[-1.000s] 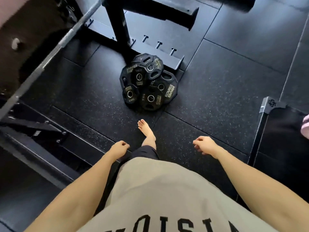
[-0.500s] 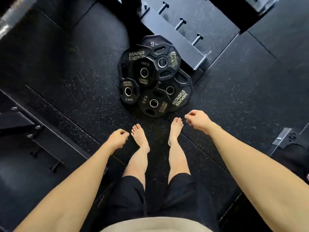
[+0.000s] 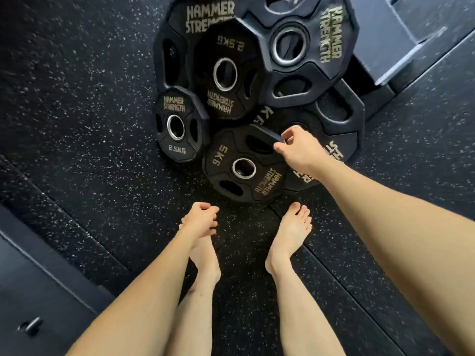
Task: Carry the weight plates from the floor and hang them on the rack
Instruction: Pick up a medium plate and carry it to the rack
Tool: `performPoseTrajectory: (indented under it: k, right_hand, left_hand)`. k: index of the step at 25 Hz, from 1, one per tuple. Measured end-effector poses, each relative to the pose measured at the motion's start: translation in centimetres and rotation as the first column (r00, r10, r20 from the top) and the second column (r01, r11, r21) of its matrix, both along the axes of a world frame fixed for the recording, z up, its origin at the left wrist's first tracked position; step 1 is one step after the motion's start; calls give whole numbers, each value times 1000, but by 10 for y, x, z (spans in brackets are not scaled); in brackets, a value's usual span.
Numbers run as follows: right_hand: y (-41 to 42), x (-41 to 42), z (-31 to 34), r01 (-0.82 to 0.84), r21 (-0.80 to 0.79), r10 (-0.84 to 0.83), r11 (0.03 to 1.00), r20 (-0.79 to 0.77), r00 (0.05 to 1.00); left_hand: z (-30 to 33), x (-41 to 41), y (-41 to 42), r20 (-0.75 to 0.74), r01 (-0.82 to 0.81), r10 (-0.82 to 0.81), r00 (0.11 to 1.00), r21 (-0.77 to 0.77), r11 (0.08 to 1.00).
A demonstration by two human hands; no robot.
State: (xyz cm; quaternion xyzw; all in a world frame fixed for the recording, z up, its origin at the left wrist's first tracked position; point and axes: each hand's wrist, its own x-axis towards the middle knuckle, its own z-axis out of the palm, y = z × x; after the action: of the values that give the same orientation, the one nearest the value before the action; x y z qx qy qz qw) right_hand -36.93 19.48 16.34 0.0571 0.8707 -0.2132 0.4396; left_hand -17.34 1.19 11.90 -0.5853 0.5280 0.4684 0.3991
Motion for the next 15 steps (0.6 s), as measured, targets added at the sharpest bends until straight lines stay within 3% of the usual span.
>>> performPoseTrajectory:
  k: [5,8,11,15]
  right_hand:
    - [-18,-9,-62,-251,48,255,967,-119,960]
    - [-29,-10,-78,-283,81,291,956,-120,949]
    - [-32,-14,-83,-297,116,311,948,-127,942]
    - [-29,-9,-81,-231,45,235,972,-112,966]
  left_hand:
    - [-79,-30,29,4,-293,293,956,27,956]
    - [-102,-40,44,1,-415,416,909,-82,906]
    - [-107,-45,53,-8,-360,367,930,-208,909]
    - [-100,-37,49,26,-273,289,957,-253,928]
